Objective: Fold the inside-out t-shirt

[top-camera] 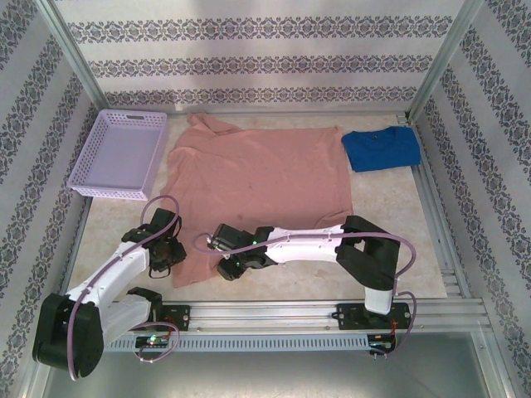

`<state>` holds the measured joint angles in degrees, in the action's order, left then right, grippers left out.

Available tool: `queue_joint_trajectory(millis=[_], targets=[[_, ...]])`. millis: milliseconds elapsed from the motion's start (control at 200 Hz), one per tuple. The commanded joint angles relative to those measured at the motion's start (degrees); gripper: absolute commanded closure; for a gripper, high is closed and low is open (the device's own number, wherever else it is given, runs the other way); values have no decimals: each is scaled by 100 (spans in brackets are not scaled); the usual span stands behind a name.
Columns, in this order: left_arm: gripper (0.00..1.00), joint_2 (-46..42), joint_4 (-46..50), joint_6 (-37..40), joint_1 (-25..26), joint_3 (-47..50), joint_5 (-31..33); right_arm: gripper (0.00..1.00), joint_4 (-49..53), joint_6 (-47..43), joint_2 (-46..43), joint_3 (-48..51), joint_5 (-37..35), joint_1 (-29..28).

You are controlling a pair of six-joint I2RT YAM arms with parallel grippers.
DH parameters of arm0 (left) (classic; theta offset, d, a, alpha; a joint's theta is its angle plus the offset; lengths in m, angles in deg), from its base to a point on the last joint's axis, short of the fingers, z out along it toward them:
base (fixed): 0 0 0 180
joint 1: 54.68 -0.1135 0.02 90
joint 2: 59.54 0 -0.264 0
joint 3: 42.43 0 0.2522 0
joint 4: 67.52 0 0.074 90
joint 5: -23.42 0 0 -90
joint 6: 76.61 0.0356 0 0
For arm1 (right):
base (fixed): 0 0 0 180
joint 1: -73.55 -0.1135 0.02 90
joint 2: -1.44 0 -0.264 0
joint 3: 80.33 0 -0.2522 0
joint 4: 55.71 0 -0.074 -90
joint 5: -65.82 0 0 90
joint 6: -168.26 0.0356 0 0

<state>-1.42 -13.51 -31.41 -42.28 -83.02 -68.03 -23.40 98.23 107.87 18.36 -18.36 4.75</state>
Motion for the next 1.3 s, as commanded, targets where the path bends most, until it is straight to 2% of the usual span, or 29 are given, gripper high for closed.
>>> queue_joint_trajectory(millis=[0,125,365,720,1294], targets=[[71,28,-190,155,69,-103,7,62,-590,-386,124,-57,267,-63],[71,161,-311,221,69,-98,-4,67,-866,-532,516,-262,500,-81],[72,273,-371,240,60,-11,66,75,-554,-635,896,-439,603,-84],[73,337,-452,129,60,222,57,83,-56,-319,324,248,385,-11],[73,319,-436,172,60,190,-28,87,34,122,-292,540,192,165]])
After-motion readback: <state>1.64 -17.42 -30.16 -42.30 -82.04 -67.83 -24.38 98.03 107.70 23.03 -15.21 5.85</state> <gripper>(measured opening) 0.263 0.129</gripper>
